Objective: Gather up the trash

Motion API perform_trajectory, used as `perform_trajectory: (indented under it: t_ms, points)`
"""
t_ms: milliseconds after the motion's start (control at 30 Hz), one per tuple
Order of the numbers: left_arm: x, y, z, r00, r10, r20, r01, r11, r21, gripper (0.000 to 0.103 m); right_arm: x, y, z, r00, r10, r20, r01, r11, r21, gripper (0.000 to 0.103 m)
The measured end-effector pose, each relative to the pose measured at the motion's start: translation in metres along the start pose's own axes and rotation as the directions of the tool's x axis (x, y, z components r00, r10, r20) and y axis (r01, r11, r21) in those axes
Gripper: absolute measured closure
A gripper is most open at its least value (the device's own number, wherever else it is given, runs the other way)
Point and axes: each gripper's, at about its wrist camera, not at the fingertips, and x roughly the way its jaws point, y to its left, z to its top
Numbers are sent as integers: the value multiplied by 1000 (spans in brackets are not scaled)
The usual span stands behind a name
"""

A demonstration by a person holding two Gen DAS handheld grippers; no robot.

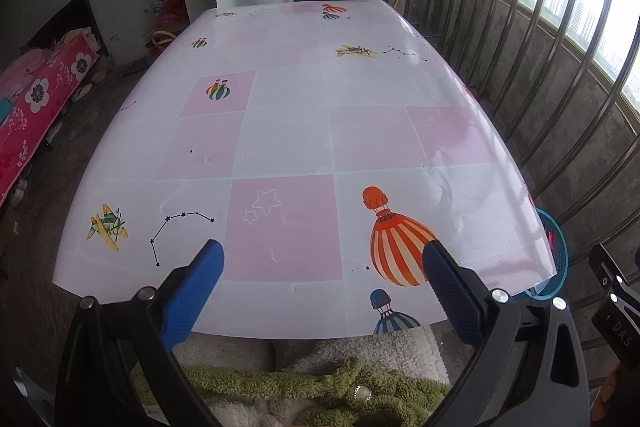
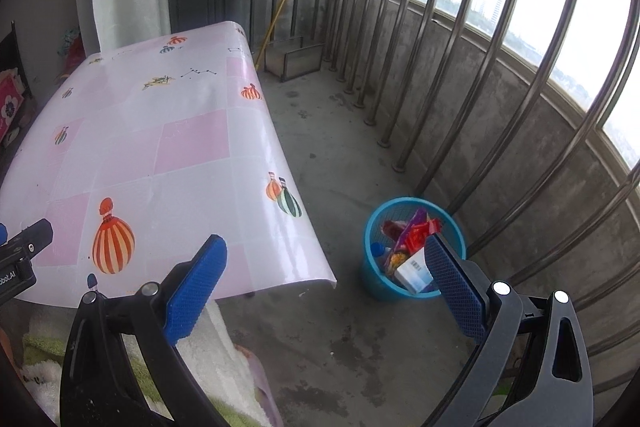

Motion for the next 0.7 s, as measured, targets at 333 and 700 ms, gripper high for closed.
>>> perform_trajectory:
  t_ms: [333,700]
  points:
    - [8,-29,7,1000,-22,-19,23,998,62,6,12,-16,-3,999,-13,-45,14,999,34,8]
    - [20,-49,9,999,-23,-47,28,993,116,6,24,-25,-5,996,4,-88,-2,1000,26,8]
